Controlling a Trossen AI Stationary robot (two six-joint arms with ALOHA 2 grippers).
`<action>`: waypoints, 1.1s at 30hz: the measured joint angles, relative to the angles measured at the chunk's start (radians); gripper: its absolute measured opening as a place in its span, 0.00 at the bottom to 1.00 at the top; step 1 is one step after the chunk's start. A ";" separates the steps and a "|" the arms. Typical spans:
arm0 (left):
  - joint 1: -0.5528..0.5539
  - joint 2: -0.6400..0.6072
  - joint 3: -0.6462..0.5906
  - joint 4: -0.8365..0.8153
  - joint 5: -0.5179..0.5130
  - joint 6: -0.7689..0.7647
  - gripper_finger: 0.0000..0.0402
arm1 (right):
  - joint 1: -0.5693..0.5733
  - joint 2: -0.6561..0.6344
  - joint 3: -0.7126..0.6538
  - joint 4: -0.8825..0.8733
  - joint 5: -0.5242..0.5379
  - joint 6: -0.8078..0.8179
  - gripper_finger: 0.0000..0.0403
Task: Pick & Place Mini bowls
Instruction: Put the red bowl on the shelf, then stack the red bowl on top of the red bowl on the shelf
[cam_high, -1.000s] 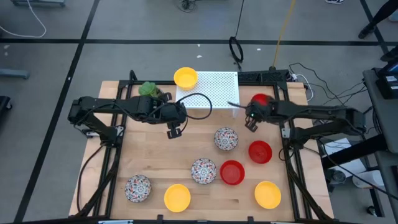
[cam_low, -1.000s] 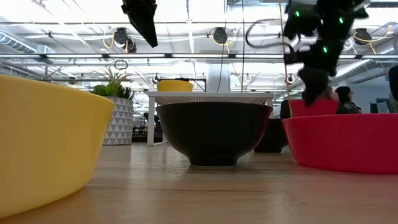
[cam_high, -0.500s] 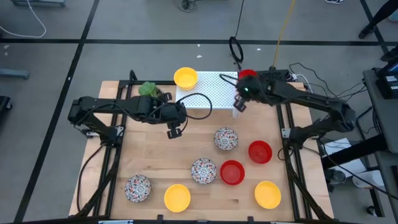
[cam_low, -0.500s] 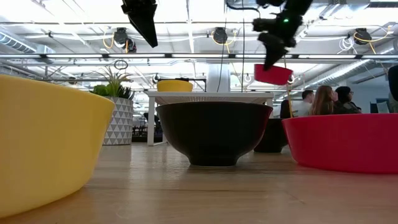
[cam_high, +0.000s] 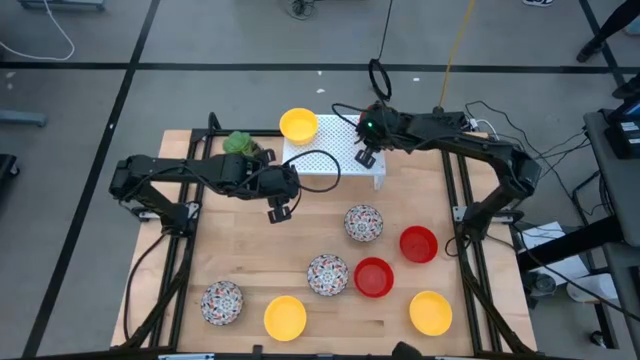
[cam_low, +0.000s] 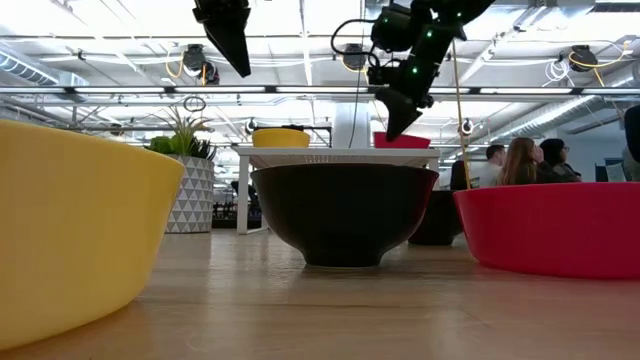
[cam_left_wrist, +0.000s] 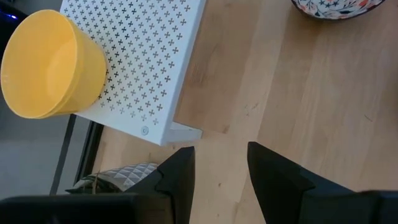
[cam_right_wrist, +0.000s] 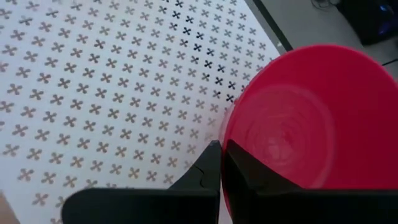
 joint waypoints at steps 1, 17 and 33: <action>0.000 0.000 0.000 -0.002 0.000 0.000 0.38 | -0.003 0.004 0.000 0.003 0.000 0.000 0.00; 0.000 0.000 0.000 -0.004 0.000 0.000 0.38 | -0.010 0.011 0.001 0.075 -0.104 -0.006 0.00; 0.000 0.000 0.000 -0.006 0.000 0.000 0.38 | -0.001 -0.079 -0.002 0.065 -0.101 -0.055 0.31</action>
